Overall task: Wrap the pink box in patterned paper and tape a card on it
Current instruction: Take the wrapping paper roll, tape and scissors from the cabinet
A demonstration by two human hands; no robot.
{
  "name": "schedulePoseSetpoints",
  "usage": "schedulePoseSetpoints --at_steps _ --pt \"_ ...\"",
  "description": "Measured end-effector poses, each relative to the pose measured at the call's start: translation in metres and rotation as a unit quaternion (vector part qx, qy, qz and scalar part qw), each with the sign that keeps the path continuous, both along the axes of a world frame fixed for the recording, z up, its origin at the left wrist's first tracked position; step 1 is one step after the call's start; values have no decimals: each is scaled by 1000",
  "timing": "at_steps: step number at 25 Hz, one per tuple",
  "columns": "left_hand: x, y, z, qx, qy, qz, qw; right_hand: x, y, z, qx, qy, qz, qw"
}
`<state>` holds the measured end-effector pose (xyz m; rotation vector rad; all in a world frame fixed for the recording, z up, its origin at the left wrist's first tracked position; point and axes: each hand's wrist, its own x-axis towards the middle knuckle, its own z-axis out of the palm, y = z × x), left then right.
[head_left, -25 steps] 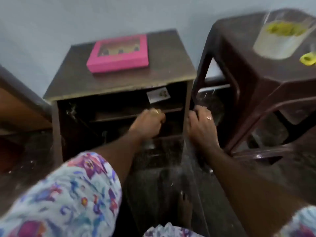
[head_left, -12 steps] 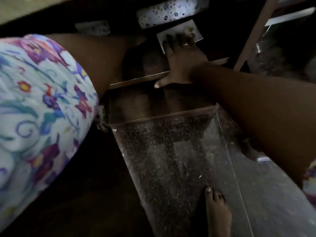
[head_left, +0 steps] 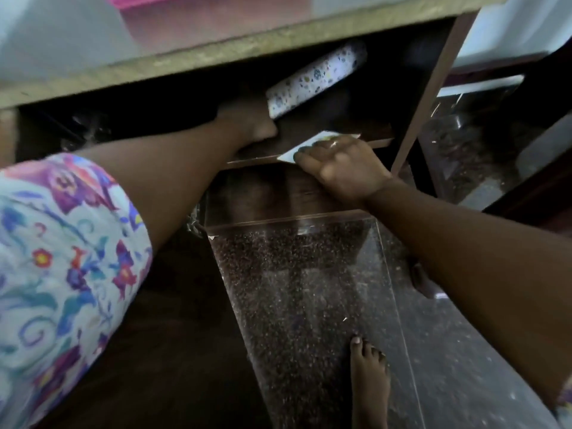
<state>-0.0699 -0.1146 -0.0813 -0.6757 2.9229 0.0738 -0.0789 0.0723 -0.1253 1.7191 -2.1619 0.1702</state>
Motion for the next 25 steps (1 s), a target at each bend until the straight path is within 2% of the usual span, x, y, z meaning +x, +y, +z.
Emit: schedulePoseSetpoints --at_steps 3,5,7,9,12,15,18,19,22,25 --pt "24 45 30 2 -43 34 999 26 30 27 -26 19 34 999" --pt "40 71 51 48 -92 57 993 41 52 50 -40 19 37 998" --pt "59 94 79 79 -166 30 982 59 79 81 -39 18 25 999" --pt "79 116 111 122 -257 10 959 75 105 117 -28 27 -3 999" --pt "105 137 183 216 -355 49 908 85 144 177 -41 69 -27 996" --pt "107 152 259 258 -324 16 910 77 176 240 -121 150 -72 979" --pt "75 177 318 298 -231 -14 926 54 194 291 -123 213 -209 946" --pt "61 187 330 330 -194 -14 924 44 192 301 -105 198 -259 939" --pt "-4 212 341 338 -134 -21 931 1 171 321 -38 78 -357 930" --pt "-74 221 325 343 -113 -15 932 -47 155 334 -37 95 -434 895"
